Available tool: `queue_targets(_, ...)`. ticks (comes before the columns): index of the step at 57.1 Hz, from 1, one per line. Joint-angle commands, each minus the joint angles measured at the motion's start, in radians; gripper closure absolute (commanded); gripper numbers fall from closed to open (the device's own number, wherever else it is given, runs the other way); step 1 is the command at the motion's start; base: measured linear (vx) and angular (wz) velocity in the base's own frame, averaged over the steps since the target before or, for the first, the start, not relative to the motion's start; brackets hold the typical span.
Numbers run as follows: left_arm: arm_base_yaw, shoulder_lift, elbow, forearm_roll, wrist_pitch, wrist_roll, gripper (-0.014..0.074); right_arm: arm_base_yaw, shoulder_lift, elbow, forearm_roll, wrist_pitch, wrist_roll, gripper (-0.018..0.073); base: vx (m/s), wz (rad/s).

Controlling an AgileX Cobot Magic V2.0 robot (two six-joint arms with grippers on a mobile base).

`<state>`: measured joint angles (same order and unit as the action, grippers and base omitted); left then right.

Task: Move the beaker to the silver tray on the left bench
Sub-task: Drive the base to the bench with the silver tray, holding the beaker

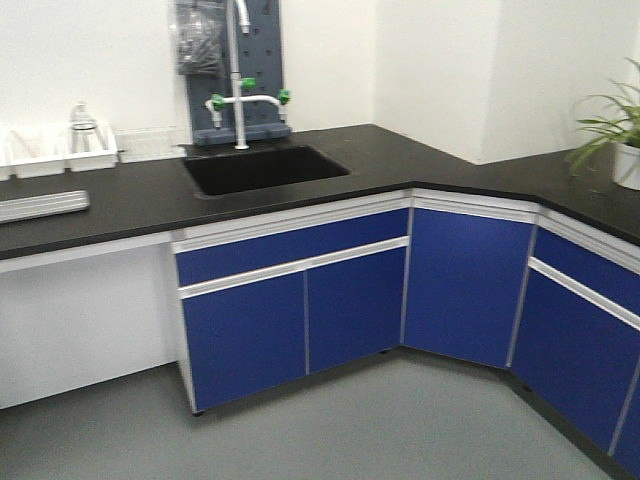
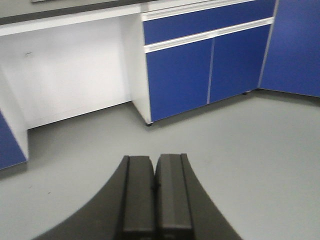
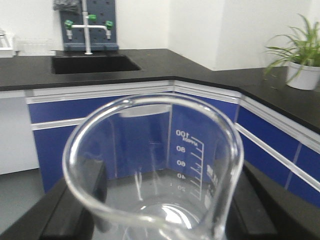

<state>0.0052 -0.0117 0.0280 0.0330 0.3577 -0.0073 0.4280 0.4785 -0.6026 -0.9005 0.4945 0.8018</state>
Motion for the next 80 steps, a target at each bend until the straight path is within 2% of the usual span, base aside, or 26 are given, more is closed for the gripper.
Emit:
queue_targets(1,-0.006,-0.016,0.028,-0.002,-0.078,-0.004,0.0595,-0.004,0.006,-0.03,-0.037,-0.054,-0.007,0.0566,-0.02,0.38)
queue_targets(40,-0.006,-0.016,0.028,-0.002,-0.078,-0.004,0.0595,-0.004,0.006,-0.03,-0.037,-0.054,-0.007,0.0566,0.1,0.43)
queue_targets(80,-0.006,-0.016,0.028,-0.002,-0.078,-0.004,0.0595,-0.004,0.006,-0.03,-0.037,-0.054,-0.007,0.0566,0.35,0.2)
